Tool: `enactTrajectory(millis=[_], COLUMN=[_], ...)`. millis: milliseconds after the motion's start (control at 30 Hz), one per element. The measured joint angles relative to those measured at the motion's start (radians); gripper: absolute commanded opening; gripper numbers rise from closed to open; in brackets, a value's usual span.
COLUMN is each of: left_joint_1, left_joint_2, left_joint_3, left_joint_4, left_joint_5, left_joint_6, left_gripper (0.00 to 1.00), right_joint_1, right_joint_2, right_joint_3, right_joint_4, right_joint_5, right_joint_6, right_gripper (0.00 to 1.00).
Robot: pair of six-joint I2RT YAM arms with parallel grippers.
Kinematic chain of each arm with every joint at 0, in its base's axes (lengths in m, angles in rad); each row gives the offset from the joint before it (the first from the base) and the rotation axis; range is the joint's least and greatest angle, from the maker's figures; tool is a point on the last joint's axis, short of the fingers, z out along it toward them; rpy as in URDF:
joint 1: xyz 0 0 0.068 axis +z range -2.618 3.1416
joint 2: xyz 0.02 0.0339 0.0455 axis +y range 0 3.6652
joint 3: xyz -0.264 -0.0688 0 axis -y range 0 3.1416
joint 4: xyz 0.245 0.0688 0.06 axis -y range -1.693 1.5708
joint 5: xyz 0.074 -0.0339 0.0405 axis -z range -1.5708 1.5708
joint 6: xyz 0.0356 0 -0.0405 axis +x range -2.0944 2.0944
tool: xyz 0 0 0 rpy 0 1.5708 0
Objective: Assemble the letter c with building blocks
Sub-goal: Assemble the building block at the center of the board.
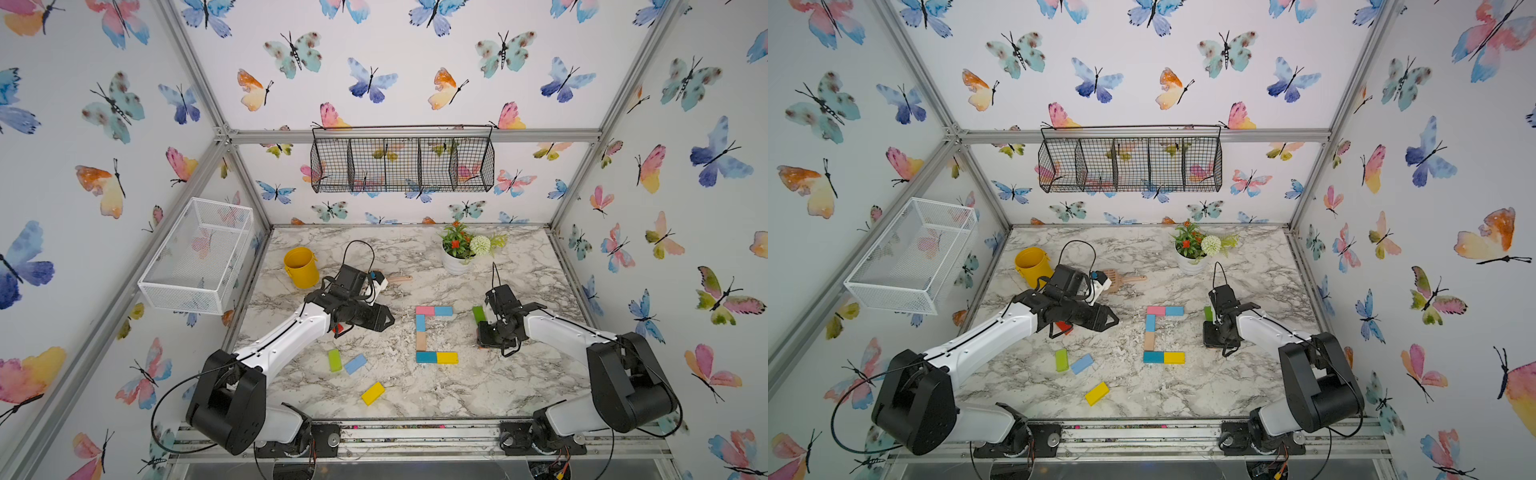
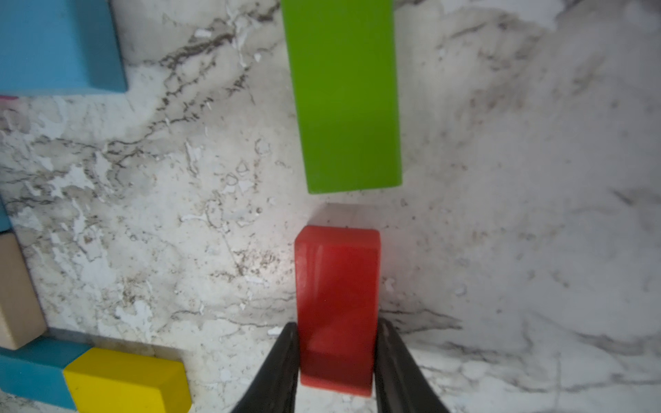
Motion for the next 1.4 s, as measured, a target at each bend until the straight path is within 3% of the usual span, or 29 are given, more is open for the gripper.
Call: enactTrajectory(millis=[1400], left_joint_1=[0.018], left_joint_2=[0.0], left_joint_3=[0.0], left_joint_4=[0.006], left_joint_5=[0.008], left_joint_6=[0.0], left_gripper=[0.53], right_joint_1=[-0.023], right_joint_2=[0.092], right_joint_3=[0.091], right_joint_4=[-0.063], right_joint_5=[0.043], right_joint_6=[-0.024], right_gripper=[0.38])
